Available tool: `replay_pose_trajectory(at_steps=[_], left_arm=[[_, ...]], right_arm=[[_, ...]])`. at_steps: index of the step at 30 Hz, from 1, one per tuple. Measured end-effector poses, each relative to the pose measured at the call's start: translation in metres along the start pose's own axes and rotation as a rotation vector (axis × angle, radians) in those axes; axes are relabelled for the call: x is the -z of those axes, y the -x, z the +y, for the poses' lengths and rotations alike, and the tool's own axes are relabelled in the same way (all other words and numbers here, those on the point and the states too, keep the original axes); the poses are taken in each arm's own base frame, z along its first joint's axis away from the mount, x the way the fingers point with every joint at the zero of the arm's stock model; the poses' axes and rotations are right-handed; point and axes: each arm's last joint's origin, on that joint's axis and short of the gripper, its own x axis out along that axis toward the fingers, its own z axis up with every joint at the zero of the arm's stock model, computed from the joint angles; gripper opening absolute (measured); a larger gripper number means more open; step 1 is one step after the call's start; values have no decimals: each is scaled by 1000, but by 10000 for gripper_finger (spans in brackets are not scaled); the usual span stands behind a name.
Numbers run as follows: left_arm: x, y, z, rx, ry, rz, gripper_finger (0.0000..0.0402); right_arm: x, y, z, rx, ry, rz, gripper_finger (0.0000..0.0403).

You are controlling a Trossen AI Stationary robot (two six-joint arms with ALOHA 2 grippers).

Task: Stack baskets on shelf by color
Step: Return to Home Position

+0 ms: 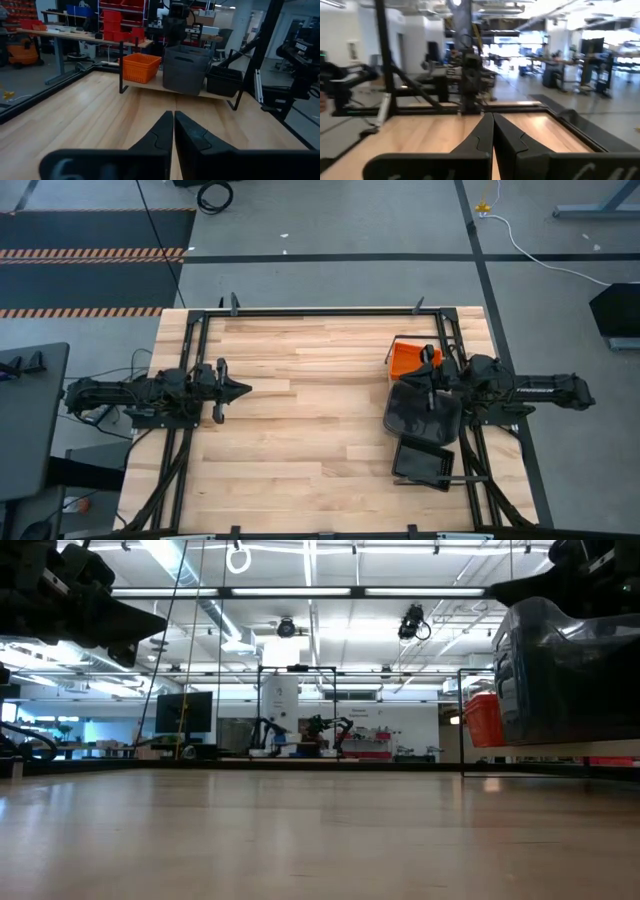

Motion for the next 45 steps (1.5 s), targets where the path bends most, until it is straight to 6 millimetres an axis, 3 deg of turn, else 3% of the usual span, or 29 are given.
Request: replay_pose_trajectory(at_steps=[13,45], left_arm=[[1,0,0,-2,76,16,20],[1,0,0,-2,77,14,24]], right_arm=[[1,3,-1,59,-5,16,12],[2,3,-1,58,-32,17,16]])
